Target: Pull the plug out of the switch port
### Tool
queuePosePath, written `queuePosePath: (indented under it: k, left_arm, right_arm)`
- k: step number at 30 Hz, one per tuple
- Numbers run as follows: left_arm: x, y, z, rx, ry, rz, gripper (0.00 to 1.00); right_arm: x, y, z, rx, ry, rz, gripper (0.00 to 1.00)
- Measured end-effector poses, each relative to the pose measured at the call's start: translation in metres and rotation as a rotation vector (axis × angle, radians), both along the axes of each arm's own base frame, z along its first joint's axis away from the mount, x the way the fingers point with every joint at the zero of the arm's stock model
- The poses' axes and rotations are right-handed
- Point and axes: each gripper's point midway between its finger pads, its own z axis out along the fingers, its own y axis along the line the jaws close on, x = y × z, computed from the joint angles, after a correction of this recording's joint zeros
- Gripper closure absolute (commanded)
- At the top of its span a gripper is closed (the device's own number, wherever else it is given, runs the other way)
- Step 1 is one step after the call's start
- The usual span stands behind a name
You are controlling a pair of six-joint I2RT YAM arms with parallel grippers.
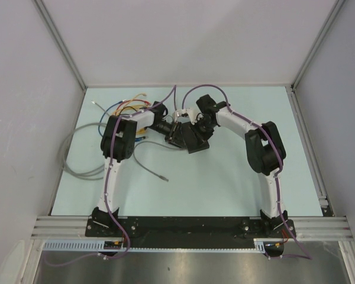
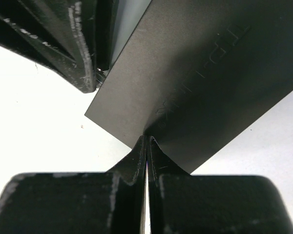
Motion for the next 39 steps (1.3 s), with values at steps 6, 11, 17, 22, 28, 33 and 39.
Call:
queuePosePath:
  k: [6, 11, 17, 22, 28, 33, 39]
  left_arm:
    - [0.0012, 0.0003, -0.0023, 0.024, -0.009, 0.002, 0.92]
    - [0.0000, -0.0003, -0.0010, 0.029, -0.001, 0.000, 1.00]
    - [0.0013, -0.0007, 0.0005, 0.067, -0.003, -0.009, 1.00]
    - [0.0007, -0.0005, 0.0005, 0.074, -0.011, -0.021, 1.00]
    - [-0.0003, -0.0003, 0.0000, 0.047, -0.021, -0.029, 1.00]
    - [0.0020, -0.0003, 0.0010, 0.074, -0.018, -0.042, 1.00]
    - [0.0023, -0.0002, -0.0002, 0.076, -0.028, -0.052, 1.00]
  right_arm:
    - [-0.0017, 0.0028, -0.0002, -0.005, -0.005, 0.008, 1.00]
    - [-0.0022, 0.0038, -0.0001, -0.007, -0.006, 0.010, 1.00]
    - [-0.0022, 0.0038, -0.0003, -0.011, -0.008, 0.011, 1.00]
    - [-0.0023, 0.0038, -0.0002, -0.012, -0.010, 0.014, 1.00]
    - [-0.0023, 0.0039, -0.0004, -0.016, -0.013, 0.015, 1.00]
    - [-0.0025, 0.0040, -0.0005, -0.019, -0.014, 0.016, 1.00]
    - [-0.0019, 0.0040, -0.0006, -0.020, -0.018, 0.018, 1.00]
